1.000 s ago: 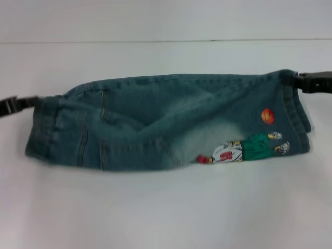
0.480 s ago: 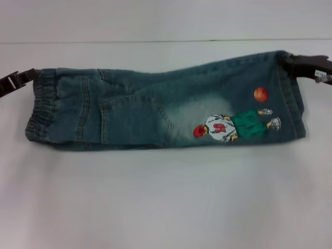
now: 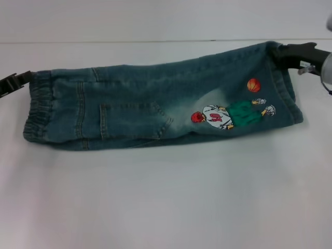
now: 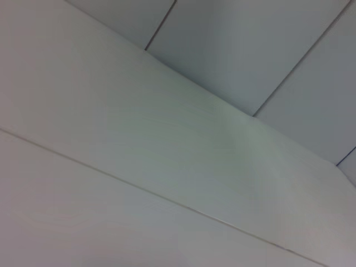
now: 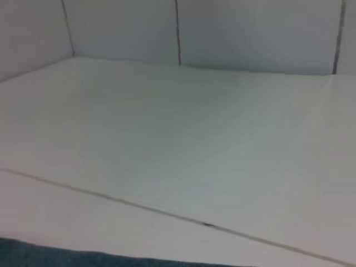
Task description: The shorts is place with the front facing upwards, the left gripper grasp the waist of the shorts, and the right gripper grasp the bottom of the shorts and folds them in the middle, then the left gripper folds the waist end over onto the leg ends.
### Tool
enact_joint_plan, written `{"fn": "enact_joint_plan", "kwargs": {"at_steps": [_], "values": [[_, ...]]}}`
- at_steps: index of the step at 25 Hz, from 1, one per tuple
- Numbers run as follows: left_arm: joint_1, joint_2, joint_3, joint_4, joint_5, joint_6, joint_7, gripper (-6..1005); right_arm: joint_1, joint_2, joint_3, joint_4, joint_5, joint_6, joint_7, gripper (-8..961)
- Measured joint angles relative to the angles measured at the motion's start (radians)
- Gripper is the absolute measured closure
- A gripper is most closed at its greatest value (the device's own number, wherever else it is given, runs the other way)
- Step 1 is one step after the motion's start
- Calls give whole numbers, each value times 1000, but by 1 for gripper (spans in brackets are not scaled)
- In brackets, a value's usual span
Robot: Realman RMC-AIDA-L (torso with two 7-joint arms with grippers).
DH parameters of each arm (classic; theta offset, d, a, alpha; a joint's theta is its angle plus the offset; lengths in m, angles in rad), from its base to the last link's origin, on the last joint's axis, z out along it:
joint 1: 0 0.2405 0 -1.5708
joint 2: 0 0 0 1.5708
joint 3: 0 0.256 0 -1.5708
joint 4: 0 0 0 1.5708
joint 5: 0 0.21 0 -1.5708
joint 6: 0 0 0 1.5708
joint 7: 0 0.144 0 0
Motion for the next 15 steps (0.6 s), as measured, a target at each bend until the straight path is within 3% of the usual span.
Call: {"fn": "enact_joint_plan", "kwargs": {"at_steps": [4,12,15], "values": [[1,-3,17,-5,0,6,28,979,19,9,-17,18,1,57,4,827],[-3,-7,28,-18,1,-15,30,855,37,11,-19,56,-3,117,8,803],[3,-3,26,-19,0,-11,30,809,31,11,-20,62,-1,117,8,731]]}}
